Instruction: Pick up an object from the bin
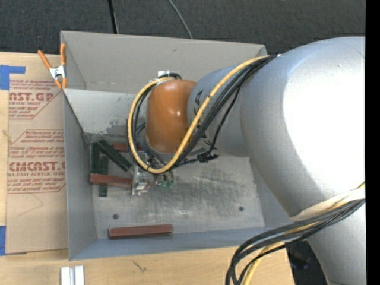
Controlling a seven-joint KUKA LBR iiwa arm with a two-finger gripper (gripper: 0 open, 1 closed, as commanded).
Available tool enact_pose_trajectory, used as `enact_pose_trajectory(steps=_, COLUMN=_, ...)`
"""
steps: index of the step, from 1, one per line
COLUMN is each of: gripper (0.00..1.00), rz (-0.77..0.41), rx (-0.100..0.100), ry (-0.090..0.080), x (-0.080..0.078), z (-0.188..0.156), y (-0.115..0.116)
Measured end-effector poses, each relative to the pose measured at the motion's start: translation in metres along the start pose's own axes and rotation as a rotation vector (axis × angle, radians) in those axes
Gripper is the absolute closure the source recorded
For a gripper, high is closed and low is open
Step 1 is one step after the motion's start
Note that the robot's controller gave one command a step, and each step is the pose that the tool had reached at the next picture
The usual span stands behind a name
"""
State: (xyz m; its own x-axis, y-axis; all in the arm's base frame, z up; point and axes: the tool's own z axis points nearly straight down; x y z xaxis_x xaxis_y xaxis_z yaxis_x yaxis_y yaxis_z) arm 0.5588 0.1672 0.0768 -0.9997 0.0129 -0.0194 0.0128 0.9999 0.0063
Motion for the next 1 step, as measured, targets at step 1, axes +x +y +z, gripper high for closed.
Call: enact_pose_trajectory(steps=1, gripper=1.00, rz=-0.007, rx=0.004, ry=0.013, x=-0.0060, z=-0.1494, y=-0.0047)
